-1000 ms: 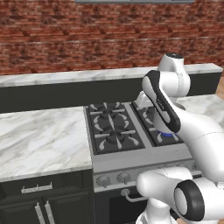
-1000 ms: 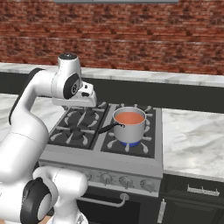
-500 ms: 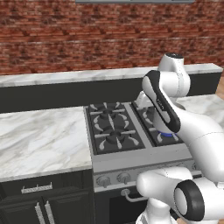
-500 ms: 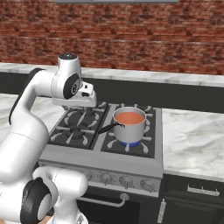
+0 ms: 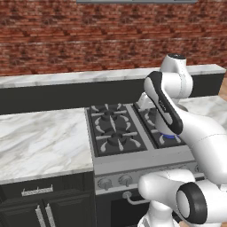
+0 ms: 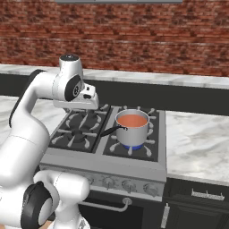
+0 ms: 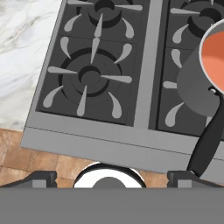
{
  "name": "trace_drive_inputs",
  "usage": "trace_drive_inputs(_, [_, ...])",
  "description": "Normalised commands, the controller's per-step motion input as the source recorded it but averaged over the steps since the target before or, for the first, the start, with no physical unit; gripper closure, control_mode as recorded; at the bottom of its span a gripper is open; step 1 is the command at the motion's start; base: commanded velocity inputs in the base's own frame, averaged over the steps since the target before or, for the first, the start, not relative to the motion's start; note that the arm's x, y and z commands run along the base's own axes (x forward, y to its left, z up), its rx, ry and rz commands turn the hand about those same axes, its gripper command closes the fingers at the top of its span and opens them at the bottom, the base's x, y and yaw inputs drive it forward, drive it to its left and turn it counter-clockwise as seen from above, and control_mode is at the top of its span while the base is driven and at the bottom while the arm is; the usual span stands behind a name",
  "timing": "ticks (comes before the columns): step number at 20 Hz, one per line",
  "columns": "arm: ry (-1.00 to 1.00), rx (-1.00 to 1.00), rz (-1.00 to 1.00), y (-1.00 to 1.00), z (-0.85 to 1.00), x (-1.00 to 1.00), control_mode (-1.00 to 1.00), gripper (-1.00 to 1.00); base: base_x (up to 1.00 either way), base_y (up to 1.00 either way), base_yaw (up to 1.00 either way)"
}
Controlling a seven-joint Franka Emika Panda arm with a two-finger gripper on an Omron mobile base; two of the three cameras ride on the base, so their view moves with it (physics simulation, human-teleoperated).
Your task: Wait until the marinara sauce is simmered to a deep red color and then turn off the stove.
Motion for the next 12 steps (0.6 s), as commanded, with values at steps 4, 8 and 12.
trace_drive_inputs(4, [0.0,0.0,0.0,0.0,0.0,0.0,-1.0,-1.0,0.0,0.0,0.0])
trace_drive_inputs(8, [0.0,0.0,0.0,0.0,0.0,0.0,-1.0,-1.0,0.0,0.0,0.0])
trace_drive_inputs(12, [0.0,0.0,0.0,0.0,0.0,0.0,-1.0,-1.0,0.0,0.0,0.0])
